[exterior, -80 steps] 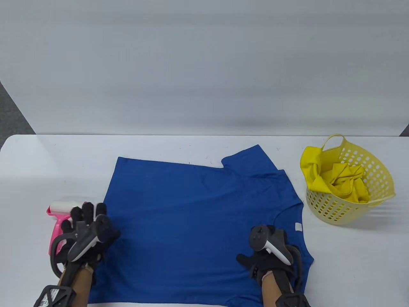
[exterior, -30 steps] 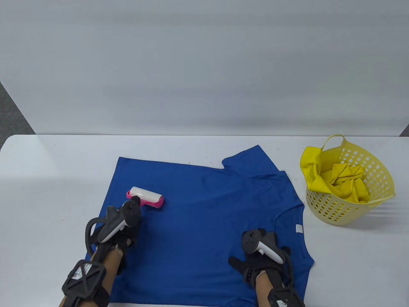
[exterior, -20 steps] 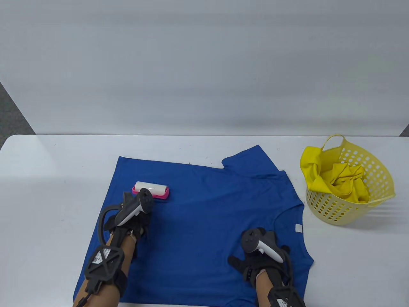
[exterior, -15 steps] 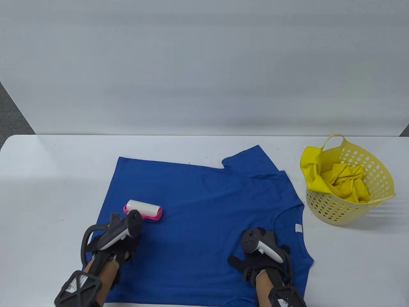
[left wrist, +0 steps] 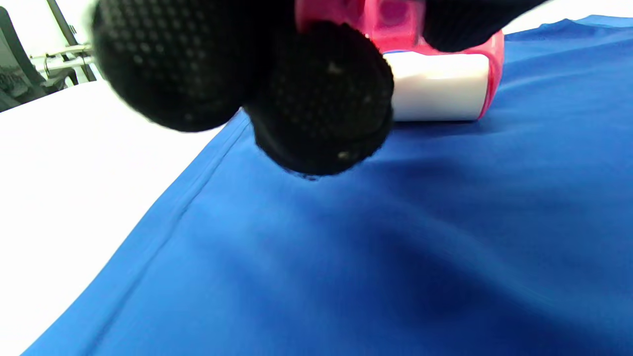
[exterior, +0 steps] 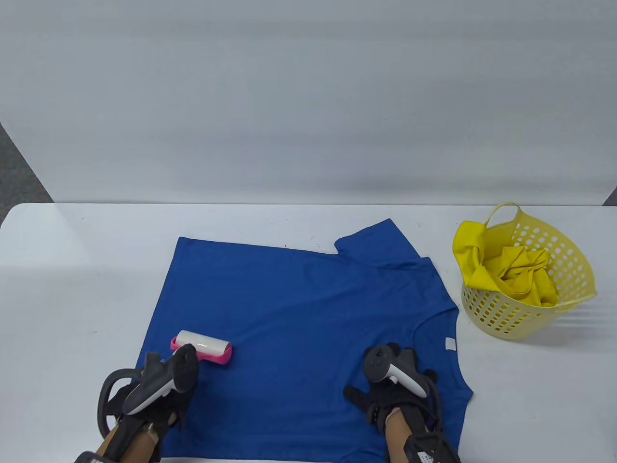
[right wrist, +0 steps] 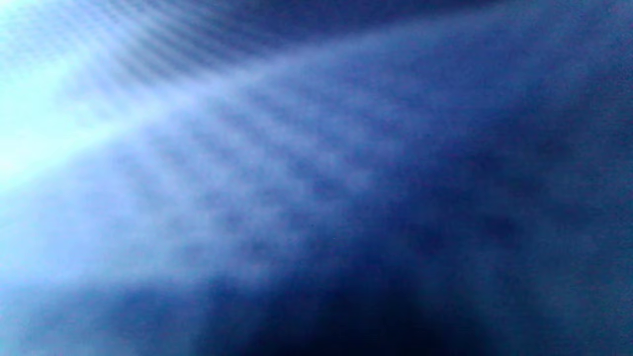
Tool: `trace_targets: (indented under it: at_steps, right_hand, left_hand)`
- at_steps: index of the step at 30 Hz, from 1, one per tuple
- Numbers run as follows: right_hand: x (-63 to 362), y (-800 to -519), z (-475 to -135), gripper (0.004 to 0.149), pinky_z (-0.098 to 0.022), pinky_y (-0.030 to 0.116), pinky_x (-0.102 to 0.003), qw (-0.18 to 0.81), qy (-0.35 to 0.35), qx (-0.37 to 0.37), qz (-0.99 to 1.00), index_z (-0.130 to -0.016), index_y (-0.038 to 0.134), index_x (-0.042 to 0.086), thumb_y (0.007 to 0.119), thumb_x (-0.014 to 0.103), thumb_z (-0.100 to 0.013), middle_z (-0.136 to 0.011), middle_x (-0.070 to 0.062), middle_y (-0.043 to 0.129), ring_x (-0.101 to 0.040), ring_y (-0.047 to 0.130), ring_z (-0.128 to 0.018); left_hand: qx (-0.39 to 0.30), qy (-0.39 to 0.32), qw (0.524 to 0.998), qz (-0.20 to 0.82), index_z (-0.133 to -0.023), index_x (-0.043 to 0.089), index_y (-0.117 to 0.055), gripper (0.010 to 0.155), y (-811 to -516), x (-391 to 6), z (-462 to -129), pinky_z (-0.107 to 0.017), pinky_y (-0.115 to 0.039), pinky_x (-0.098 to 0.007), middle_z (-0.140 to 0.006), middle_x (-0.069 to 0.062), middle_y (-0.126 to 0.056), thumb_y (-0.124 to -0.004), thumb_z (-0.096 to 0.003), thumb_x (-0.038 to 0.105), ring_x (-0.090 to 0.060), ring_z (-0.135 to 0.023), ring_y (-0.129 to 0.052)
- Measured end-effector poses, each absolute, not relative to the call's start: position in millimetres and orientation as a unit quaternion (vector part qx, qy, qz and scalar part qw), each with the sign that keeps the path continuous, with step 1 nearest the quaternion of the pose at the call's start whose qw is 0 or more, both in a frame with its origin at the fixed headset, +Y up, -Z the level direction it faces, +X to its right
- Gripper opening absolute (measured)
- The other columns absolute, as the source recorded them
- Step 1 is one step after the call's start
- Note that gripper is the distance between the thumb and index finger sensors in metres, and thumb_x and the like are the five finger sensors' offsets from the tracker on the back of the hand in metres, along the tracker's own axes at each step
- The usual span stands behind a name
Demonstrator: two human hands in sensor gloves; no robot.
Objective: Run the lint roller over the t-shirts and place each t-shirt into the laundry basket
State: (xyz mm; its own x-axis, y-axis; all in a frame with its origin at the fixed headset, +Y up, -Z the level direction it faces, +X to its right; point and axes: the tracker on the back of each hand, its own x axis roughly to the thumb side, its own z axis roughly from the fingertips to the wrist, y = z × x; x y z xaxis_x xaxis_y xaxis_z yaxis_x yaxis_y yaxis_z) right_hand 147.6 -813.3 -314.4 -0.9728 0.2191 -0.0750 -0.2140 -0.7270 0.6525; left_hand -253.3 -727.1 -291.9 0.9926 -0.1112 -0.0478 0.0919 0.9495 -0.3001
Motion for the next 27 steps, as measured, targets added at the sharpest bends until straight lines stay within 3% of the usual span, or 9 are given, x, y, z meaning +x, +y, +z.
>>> trace_targets:
  at_steps: [7, 12, 17, 23, 27]
  right_hand:
    - [147, -813, -315, 0.085, -0.039, -0.008, -0.079, 0.115, 0.354, 0.000, 0.928, -0.082, -0.016, 0.031, 0.044, 0.070, -0.037, -0.084, -0.013, -0.032, -0.048, -0.032, -0.071]
    - [148, -812, -315, 0.084, -0.038, -0.008, -0.079, 0.116, 0.354, 0.000, 0.928, -0.082, -0.016, 0.031, 0.045, 0.070, -0.037, -0.084, -0.013, -0.032, -0.048, -0.032, -0.071]
    - [148, -812, -315, 0.085, -0.038, -0.008, -0.079, 0.116, 0.355, 0.000, 0.928, -0.082, -0.016, 0.031, 0.045, 0.070, -0.037, -0.084, -0.013, -0.032, -0.048, -0.032, -0.071]
    - [148, -812, -315, 0.085, -0.039, -0.008, -0.079, 0.114, 0.351, 0.000, 0.929, -0.083, -0.016, 0.031, 0.044, 0.070, -0.037, -0.085, -0.013, -0.032, -0.048, -0.031, -0.072]
    - [147, -812, -315, 0.085, -0.039, -0.008, -0.079, 0.113, 0.351, -0.002, 0.929, -0.083, -0.016, 0.031, 0.044, 0.070, -0.037, -0.085, -0.013, -0.032, -0.048, -0.031, -0.072]
  left_hand:
    - [-0.138, 0.088, 0.986, -0.026, -0.110, 0.034, -0.034, 0.065, -729, -225, -384, -0.029, -0.090, -0.039, -0.078, -0.003, -0.091, -0.060, -0.0539, 0.052, -0.014, -0.038, -0.106]
    - [-0.134, 0.102, 0.985, -0.028, -0.110, 0.033, -0.035, 0.064, -731, -215, -399, -0.027, -0.090, -0.039, -0.076, -0.003, -0.092, -0.060, -0.0542, 0.052, -0.013, -0.036, -0.106]
    - [-0.149, 0.062, 0.985, -0.052, -0.110, 0.032, -0.038, 0.064, -723, -224, -369, -0.025, -0.091, -0.039, -0.072, -0.004, -0.094, -0.062, -0.0537, 0.052, -0.013, -0.033, -0.107]
    - [-0.170, 0.011, 0.984, -0.056, -0.110, 0.029, -0.046, 0.065, -712, -247, -289, -0.019, -0.092, -0.037, -0.066, -0.005, -0.099, -0.067, -0.0529, 0.052, -0.013, -0.027, -0.110]
    - [-0.175, 0.003, 0.984, -0.037, -0.110, 0.027, -0.051, 0.065, -707, -255, -259, -0.015, -0.092, -0.037, -0.061, -0.006, -0.102, -0.070, -0.0529, 0.051, -0.013, -0.022, -0.111]
